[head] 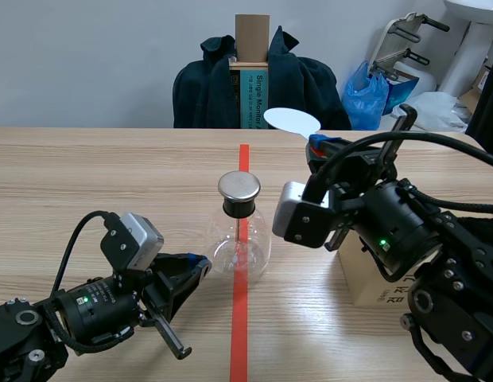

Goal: Do the electroscope experiment.
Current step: 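Bring the plate to the electroscope and point at the metal foil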

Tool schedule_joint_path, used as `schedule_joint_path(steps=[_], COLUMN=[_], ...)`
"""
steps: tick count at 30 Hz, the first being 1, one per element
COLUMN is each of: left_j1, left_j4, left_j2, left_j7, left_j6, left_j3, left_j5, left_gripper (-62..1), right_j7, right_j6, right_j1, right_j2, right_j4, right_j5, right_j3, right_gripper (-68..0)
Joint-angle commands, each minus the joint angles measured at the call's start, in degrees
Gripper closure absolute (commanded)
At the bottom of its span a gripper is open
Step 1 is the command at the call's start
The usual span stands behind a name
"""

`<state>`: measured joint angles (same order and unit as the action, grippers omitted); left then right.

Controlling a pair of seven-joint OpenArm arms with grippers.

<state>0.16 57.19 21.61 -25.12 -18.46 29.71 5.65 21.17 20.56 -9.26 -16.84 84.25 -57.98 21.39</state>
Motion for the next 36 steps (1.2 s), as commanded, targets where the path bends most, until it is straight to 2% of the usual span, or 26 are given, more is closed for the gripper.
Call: schedule_joint_path(steps=[1,4,9,14,17,31,36], left_j1=[-0.35,-0.35,-0.35,-0.35,-0.35,-0.35,-0.35], left_j4=[0.83,0.83,0.83,0.83,0.83,0.83,0.83], left_j2=[0.04,0.02,0.04,0.02,0.02,0.04,0.04], left_j7=[-0.76,-0.61,-0.35,-0.35,-0.35,-0.35,-0.35], left_j6=[0.17,1.33,1.44,1.44,2.56,2.73,2.73], left_j3=[-0.15,-0.15,-0.15,-0.15,-0.15,-0.15,-0.15], left_j5=[0.7,0.7,0.72,0.74,0.98,1.18,1.18], left_gripper=[-3.2,-3.2,-3.2,-3.2,-3.2,-3.2,-3.2], right_j7=[0.2,0.2,0.22,1.18,1.9,12.5,14.69], right_j6=[0.76,0.76,0.59,0.52,0.59,0.59,1.01], right_j1=[0.46,0.02,-0.61,-0.61,-0.59,-0.76,-1.66], right_j2=[-0.79,-0.79,-0.81,-0.81,-0.81,-1.11,-1.11], right_j4=[0.37,0.22,-0.42,-1.53,-1.75,-1.77,-1.77], right_j5=[-1.27,-3.3,-5.75,-5.92,-5.92,-6.4,-7.8], right_j3=[-0.15,-0.15,-0.2,-0.2,-0.2,-0.2,-0.2], right_gripper=[-0.7,-0.7,-0.7,-0.7,-0.7,-0.7,-0.7])
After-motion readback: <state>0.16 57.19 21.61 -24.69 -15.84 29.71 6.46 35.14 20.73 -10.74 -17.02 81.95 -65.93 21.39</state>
